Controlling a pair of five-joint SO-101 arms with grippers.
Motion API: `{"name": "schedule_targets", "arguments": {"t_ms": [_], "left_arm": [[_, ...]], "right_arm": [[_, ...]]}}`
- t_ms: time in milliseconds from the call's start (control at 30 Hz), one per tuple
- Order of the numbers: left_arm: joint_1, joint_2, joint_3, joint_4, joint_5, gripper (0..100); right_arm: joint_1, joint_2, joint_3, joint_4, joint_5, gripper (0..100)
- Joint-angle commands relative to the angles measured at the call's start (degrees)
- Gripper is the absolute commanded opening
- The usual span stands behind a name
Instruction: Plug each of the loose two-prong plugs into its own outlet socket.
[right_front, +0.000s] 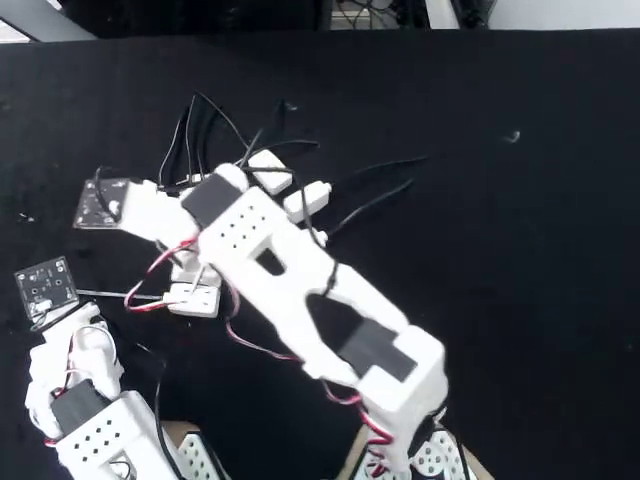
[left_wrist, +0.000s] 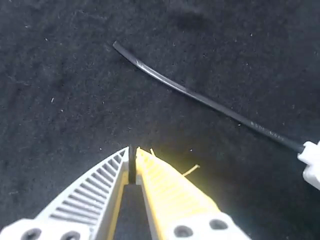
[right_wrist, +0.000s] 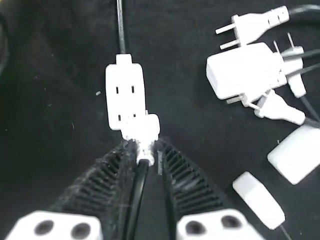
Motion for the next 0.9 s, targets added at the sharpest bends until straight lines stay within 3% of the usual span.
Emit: {"name": "schedule_targets", "arguments": {"t_ms": [0, 600, 867], "left_arm": [[-0.4, -0.79, 1.1, 0.18, -0.35, 3], [-0.48, -0.79, 1.1, 0.18, -0.44, 3], [-0.48, -0.79, 1.1, 0.18, -0.44, 3]], "right_arm": [[-2.29, 2.95, -7.43, 1.93, 0.7, 1.1], [-3.78, 18.07, -31.43, 14.95, 1.93, 1.1], [-4.92, 18.86, -31.34, 15.21, 2.02, 1.1]]}}
